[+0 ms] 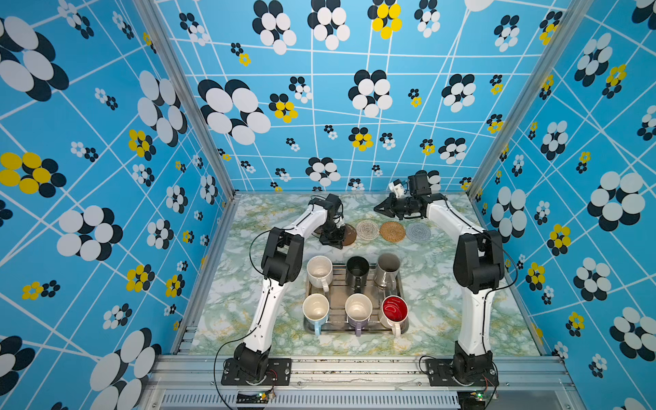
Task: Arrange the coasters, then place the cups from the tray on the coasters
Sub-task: 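Raise the left gripper away from the coaster row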
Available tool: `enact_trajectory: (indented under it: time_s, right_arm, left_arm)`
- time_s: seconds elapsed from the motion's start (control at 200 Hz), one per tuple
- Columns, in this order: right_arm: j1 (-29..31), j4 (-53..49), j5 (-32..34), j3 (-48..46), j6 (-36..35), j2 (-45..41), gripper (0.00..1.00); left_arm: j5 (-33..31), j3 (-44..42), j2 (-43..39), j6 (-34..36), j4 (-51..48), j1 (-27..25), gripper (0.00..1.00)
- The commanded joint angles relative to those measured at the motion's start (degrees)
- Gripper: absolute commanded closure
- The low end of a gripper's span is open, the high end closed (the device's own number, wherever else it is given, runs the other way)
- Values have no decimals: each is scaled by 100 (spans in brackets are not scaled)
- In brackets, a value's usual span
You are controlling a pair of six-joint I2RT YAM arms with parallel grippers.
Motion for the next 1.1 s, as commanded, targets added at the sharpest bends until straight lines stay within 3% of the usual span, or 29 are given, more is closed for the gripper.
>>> enact_trajectory:
  time_s: [0.0, 0.56, 0.91, 1.095]
  right_arm:
    - [7, 86, -52, -40, 39, -8, 100]
    - [-2, 80, -73, -12, 65, 44, 100]
    - [-2, 189, -110, -47, 125, 97, 100]
    - [-2, 222, -120, -59, 144, 79, 100]
  left_arm:
    - [-95, 134, 243, -95, -19, 99, 100]
    - [237, 131, 186, -464, 338, 220, 100]
    - [-193, 352, -808, -303, 8, 464, 100]
    - [-363, 844, -851, -454, 245, 854, 100]
